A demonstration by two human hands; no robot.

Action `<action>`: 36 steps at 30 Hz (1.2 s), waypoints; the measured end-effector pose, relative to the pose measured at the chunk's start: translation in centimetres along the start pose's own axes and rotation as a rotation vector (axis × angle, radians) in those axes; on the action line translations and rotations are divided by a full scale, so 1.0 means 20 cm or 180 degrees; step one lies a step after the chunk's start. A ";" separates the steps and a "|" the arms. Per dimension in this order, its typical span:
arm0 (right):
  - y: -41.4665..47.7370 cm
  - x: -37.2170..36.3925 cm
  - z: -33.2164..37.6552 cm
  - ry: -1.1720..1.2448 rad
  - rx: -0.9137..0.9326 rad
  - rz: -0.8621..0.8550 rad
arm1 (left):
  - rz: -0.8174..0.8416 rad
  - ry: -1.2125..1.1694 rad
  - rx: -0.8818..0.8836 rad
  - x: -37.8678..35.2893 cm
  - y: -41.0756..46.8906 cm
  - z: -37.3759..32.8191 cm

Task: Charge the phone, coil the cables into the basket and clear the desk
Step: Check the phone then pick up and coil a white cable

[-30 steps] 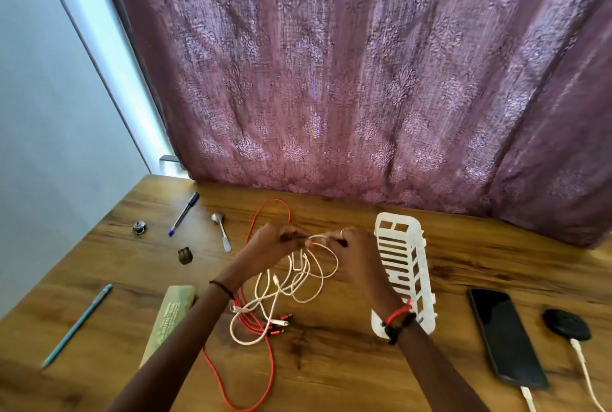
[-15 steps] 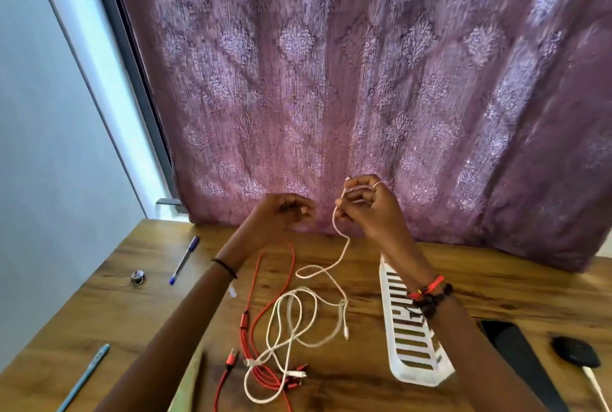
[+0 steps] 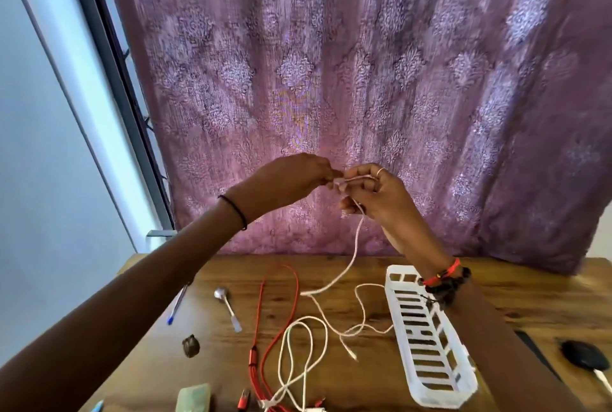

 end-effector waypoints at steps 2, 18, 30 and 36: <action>0.00 0.01 -0.02 -0.0043 0.0051 0.0097 | -0.0017 -0.0212 0.0115 0.00 -0.01 0.02; 0.14 -0.02 -0.24 0.0317 0.0251 -0.0851 | -0.0011 -0.6427 0.1575 -0.16 -0.06 -0.04; 0.04 -0.08 -0.38 -0.0569 -0.0347 -0.0312 | -0.1863 -0.7742 0.1796 -0.26 0.03 0.00; -0.04 -0.05 -0.40 -0.1794 0.0211 -0.0142 | -0.2345 -0.7618 0.1663 -0.25 0.01 0.14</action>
Point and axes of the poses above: each hand's wrist, its own y-axis towards the middle knuckle, its own x-axis out of the back of the hand, z = x × y, the point moved 1 cm from there along y, towards the middle knuckle, and after that the axes turned 4 degrees about -y, right-handed, at the moved point
